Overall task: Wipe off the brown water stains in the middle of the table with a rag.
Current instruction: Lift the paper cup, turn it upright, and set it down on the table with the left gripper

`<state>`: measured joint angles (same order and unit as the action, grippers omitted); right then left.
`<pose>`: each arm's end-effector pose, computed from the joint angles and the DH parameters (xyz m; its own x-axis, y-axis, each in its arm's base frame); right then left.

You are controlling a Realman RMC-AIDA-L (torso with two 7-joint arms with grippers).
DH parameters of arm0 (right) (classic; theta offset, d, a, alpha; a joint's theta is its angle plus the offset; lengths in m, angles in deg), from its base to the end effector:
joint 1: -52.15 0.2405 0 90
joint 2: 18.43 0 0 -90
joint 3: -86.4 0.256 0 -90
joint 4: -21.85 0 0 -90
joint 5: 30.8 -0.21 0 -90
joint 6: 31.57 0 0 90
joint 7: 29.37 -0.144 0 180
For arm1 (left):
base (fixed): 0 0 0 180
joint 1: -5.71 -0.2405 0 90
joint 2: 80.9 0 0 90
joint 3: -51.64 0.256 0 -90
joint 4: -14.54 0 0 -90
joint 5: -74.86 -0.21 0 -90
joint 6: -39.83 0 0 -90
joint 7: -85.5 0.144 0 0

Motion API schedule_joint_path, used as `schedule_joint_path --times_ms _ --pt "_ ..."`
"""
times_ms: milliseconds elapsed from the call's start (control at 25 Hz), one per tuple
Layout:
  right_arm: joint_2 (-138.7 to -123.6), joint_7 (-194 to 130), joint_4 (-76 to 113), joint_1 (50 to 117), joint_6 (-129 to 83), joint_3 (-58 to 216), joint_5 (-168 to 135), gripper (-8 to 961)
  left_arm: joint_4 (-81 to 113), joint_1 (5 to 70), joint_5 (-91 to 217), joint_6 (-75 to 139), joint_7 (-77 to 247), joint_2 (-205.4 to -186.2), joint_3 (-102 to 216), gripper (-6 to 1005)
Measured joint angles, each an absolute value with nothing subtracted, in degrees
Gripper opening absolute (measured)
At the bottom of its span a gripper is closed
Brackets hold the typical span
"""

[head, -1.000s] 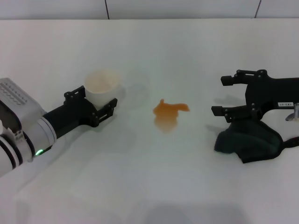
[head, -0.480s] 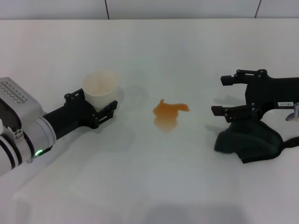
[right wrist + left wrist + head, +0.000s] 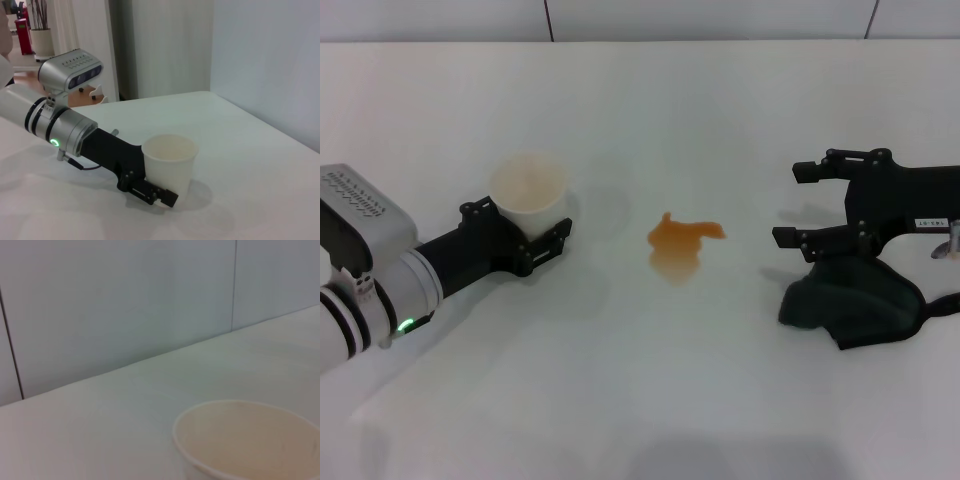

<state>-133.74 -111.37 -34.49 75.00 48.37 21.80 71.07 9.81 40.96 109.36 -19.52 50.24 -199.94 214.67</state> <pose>0.2369 0.3404 0.0213 0.9270 -0.1273 -0.3527 -0.2397 -0.9244 -0.2966 -0.3169 0.3342 -0.0726 0.8498 0.2592 0.4589 0.4982 -0.6792 -0.5389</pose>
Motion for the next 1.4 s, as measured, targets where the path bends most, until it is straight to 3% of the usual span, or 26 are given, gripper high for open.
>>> schedule_joint_path --times_ms 1400 --pt "-133.74 -111.4 -34.5 75.1 48.4 21.8 71.1 870 10.1 44.7 106.3 -15.3 49.5 -200.13 214.7 781"
